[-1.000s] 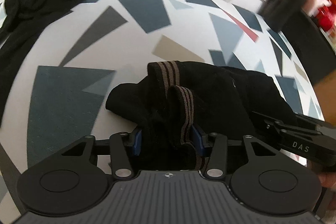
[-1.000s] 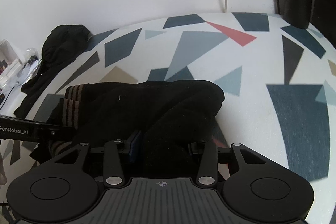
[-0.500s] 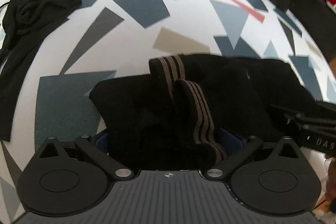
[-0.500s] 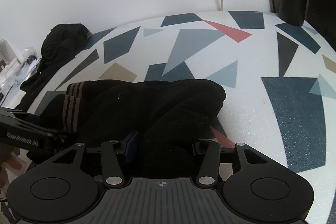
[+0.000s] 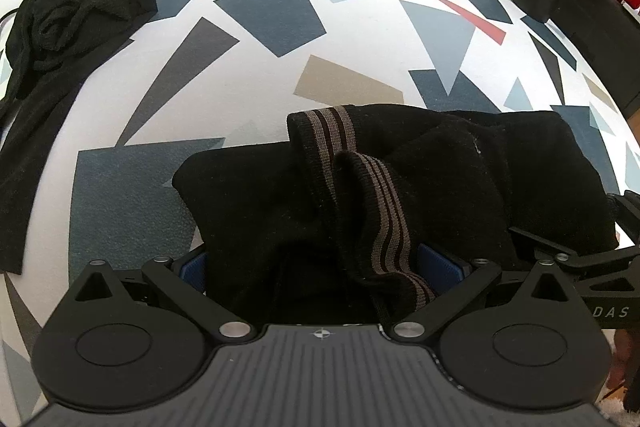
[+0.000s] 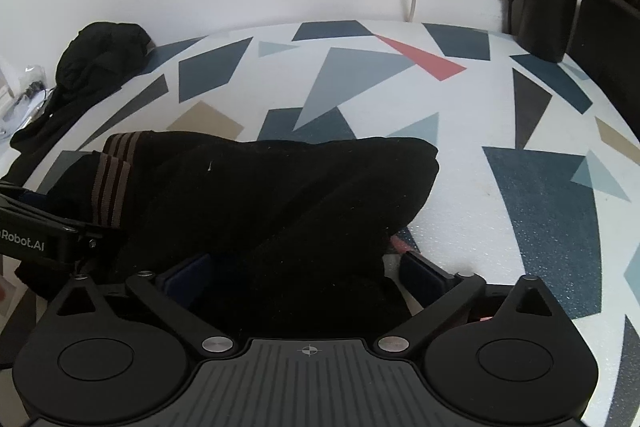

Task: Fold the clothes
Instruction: 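Grip the black bundle at the cuffs with the left tool while the right tool grips its end, then lift the black bundle off the table with both tools and turn toward the chair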

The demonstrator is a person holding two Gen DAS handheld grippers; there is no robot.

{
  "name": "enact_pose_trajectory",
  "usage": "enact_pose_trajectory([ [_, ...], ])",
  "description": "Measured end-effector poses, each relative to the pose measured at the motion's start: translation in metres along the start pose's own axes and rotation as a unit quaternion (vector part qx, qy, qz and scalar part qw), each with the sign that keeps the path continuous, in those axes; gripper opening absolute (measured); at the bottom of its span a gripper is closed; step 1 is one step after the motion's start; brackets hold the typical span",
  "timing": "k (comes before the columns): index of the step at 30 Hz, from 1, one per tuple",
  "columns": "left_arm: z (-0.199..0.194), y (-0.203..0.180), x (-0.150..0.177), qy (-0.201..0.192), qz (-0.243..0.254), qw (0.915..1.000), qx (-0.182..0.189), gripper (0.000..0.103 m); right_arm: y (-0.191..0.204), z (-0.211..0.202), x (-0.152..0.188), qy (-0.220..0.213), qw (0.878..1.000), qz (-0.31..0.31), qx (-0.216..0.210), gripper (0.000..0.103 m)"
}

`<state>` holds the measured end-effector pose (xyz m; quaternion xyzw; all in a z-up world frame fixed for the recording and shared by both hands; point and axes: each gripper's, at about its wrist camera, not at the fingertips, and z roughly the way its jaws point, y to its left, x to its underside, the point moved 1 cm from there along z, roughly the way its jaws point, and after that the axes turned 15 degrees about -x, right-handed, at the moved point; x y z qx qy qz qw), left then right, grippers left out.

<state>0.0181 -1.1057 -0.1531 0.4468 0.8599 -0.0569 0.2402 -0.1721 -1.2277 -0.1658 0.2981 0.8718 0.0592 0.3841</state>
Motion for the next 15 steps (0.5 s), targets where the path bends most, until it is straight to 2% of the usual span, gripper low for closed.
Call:
enact_pose_trajectory([
  [6,-0.0014,0.0011,0.0077,-0.029,0.002,0.9996,0.004,0.103,0.0018,0.0009,0.0043,-0.019,1.0,-0.006,0.006,0.102],
  [10,-0.0016,0.0002,0.0083,-0.035,0.008,0.9994,0.003,0.103,0.0014,0.0002,0.0076,-0.033,0.999,-0.009,0.004,0.102],
  [15,-0.0018,-0.0006,0.0099,-0.04,0.009,0.9992,0.002,0.103,0.0018,0.0019,0.0049,-0.021,1.0,-0.015,0.003,0.102],
])
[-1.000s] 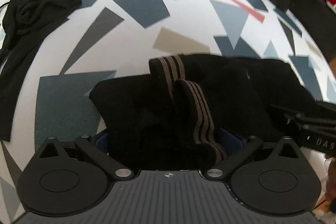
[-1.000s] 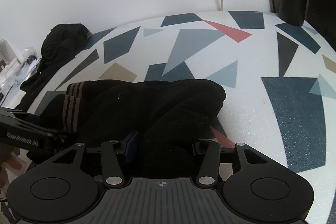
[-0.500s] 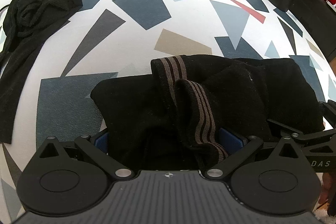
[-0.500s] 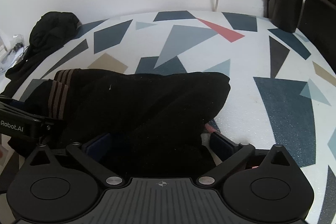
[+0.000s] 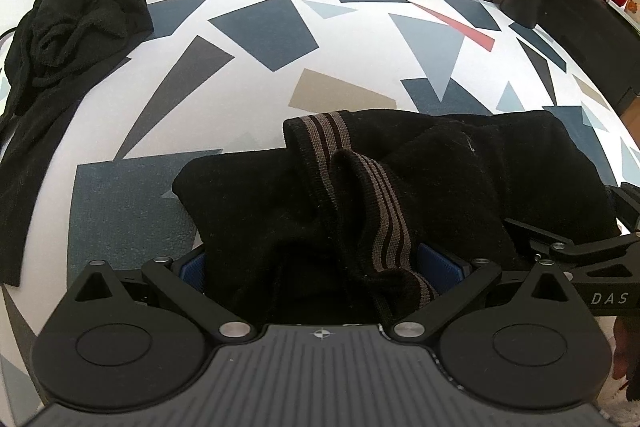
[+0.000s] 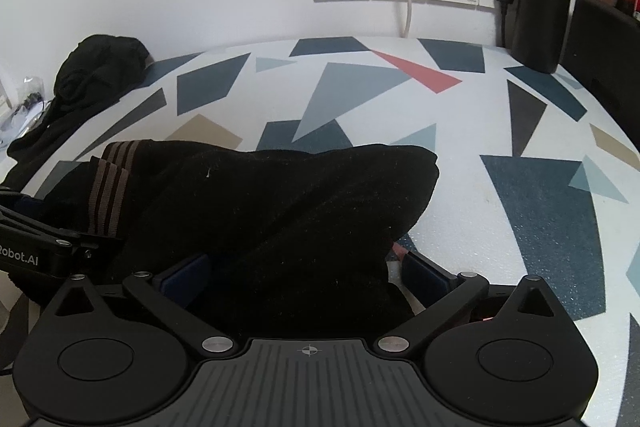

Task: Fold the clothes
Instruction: 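Lift the black bundle off the table with both tools and turn toward the chair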

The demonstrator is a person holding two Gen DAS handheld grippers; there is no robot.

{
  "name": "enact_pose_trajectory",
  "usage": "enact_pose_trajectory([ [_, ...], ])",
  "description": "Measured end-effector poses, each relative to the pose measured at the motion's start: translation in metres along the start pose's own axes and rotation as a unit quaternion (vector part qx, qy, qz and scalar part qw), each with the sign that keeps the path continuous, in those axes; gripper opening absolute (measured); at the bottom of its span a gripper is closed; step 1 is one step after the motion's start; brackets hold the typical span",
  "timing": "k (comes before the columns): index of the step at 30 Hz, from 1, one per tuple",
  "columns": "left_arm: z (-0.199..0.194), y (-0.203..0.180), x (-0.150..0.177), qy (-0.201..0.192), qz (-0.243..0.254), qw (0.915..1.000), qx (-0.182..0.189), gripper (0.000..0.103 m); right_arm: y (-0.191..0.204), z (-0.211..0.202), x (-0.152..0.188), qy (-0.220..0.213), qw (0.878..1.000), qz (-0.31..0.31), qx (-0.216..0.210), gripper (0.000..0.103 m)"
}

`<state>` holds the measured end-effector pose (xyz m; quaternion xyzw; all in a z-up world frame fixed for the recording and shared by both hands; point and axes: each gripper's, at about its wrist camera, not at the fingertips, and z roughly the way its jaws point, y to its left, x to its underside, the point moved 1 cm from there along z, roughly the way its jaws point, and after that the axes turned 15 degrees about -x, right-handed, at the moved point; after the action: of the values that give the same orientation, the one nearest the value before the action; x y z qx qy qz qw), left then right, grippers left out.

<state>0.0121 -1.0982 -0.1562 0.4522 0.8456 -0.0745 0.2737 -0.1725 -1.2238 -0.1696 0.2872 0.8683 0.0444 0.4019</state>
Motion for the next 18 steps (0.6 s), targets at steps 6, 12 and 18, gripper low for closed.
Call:
enact_pose_trajectory([
  [6,-0.007,-0.003,-0.001,0.0,0.003,0.9999,0.015,0.081,-0.002,0.001,-0.006,0.022,0.999,-0.018,-0.027,0.092],
  [12,-0.019,-0.01,-0.002,0.001,-0.005,0.9997,0.024,0.043,0.007,-0.008,-0.008,0.024,0.995,-0.025,-0.088,0.032],
  [18,-0.028,-0.009,0.0,0.011,-0.022,0.9997,0.006,0.038,0.009,-0.017,-0.007,0.02,0.991,-0.029,-0.126,0.027],
])
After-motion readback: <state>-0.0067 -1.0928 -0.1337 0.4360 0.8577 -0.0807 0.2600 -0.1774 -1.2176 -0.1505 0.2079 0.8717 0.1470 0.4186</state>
